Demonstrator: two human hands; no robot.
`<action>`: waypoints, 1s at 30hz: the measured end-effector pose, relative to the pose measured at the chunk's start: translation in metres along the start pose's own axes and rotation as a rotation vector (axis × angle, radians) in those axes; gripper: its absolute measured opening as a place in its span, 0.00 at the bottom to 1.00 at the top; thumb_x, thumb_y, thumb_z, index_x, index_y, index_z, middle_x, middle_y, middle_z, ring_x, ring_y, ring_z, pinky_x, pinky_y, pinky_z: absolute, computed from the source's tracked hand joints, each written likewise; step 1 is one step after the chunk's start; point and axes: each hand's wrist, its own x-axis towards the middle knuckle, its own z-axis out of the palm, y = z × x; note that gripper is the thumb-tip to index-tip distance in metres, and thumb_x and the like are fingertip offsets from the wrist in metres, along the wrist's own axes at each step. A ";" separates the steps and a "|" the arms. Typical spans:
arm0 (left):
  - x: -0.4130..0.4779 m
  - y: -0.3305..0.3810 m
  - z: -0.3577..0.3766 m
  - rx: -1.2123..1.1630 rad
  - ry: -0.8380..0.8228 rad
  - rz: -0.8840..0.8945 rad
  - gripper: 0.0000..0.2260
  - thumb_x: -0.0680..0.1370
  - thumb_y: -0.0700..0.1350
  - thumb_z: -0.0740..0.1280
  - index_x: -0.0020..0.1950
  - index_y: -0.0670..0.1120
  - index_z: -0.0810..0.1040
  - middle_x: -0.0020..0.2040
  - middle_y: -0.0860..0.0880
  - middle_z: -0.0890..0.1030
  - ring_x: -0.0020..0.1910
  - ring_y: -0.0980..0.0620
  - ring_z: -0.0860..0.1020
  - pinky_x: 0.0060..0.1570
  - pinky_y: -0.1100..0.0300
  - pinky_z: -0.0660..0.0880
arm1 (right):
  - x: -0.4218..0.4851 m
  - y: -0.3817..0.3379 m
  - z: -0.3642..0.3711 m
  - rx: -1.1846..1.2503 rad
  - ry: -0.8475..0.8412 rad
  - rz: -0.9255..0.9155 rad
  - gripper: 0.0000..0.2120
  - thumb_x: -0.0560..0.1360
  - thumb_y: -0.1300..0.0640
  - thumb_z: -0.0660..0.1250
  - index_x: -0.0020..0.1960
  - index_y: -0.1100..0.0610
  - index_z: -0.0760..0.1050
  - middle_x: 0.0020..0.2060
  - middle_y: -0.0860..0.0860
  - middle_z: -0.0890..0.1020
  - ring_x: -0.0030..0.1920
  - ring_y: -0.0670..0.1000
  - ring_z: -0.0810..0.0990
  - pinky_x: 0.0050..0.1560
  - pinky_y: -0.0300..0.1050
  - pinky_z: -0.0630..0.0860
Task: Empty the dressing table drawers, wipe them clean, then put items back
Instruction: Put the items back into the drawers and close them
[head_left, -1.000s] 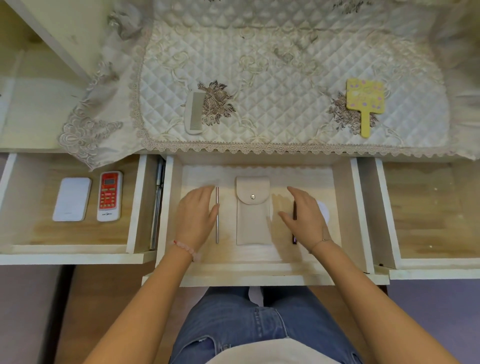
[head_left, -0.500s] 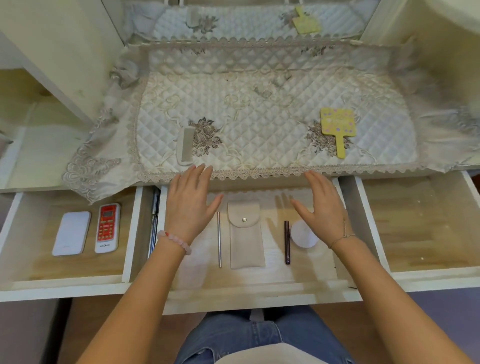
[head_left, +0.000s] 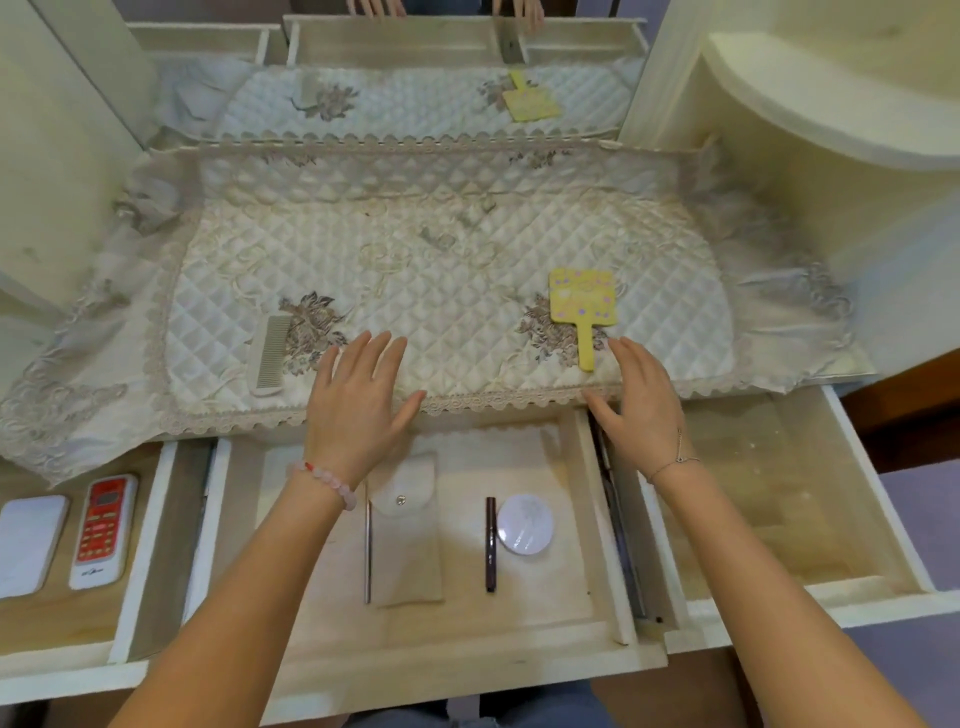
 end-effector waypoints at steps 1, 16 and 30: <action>0.004 0.002 0.001 0.009 -0.004 -0.011 0.28 0.75 0.59 0.54 0.67 0.41 0.71 0.65 0.42 0.75 0.66 0.41 0.71 0.65 0.41 0.65 | 0.006 0.009 -0.003 -0.007 -0.007 0.005 0.30 0.76 0.49 0.65 0.73 0.59 0.60 0.72 0.56 0.64 0.73 0.55 0.60 0.73 0.51 0.57; 0.009 0.023 0.019 0.066 -0.031 -0.180 0.29 0.75 0.59 0.54 0.66 0.40 0.72 0.63 0.41 0.76 0.65 0.40 0.72 0.65 0.41 0.64 | 0.073 0.035 0.026 0.231 -0.099 0.283 0.21 0.71 0.42 0.68 0.53 0.57 0.75 0.48 0.53 0.77 0.54 0.54 0.73 0.53 0.47 0.72; -0.013 0.011 0.024 0.024 0.021 -0.221 0.28 0.75 0.60 0.54 0.65 0.42 0.73 0.63 0.42 0.77 0.64 0.42 0.72 0.63 0.43 0.65 | 0.077 0.007 0.018 0.712 -0.251 0.592 0.17 0.71 0.52 0.71 0.28 0.55 0.69 0.25 0.50 0.73 0.22 0.44 0.68 0.27 0.37 0.67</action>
